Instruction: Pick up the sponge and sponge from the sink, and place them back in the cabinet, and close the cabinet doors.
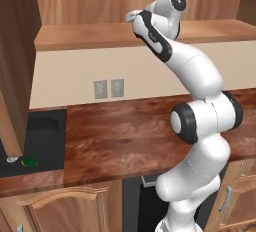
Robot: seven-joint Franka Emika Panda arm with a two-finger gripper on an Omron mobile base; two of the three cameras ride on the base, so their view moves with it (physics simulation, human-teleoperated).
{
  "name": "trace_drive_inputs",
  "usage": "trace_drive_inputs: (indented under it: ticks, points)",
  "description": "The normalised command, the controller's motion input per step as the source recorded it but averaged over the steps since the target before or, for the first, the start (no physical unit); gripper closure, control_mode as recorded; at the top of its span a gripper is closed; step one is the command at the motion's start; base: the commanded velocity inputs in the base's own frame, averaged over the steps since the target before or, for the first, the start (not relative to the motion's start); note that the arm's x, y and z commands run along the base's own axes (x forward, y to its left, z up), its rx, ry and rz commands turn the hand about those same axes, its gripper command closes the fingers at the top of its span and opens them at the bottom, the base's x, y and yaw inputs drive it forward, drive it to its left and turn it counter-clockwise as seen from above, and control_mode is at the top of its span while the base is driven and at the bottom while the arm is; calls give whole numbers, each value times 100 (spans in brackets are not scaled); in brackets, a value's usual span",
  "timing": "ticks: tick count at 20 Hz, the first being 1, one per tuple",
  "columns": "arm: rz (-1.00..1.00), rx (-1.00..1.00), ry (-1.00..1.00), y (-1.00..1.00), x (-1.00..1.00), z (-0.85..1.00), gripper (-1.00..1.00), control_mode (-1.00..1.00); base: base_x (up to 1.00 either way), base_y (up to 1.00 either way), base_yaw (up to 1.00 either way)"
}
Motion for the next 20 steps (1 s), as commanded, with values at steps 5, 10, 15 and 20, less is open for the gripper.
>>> trace_drive_inputs:
  ticks: [5, 10, 15, 20]
  points:
    - [0, -5, 8, 1, 15, -23, 100, -100, 0, 0, 0]
    - [1, -5, 10, 0, 10, -25, 100, -100, 0, 0, 0]
    - [0, -2, 2, 1, 13, -25, 100, -100, 0, 0, 0]
    - [0, -2, 0, 2, 6, -30, -100, -100, 0, 0, 0]
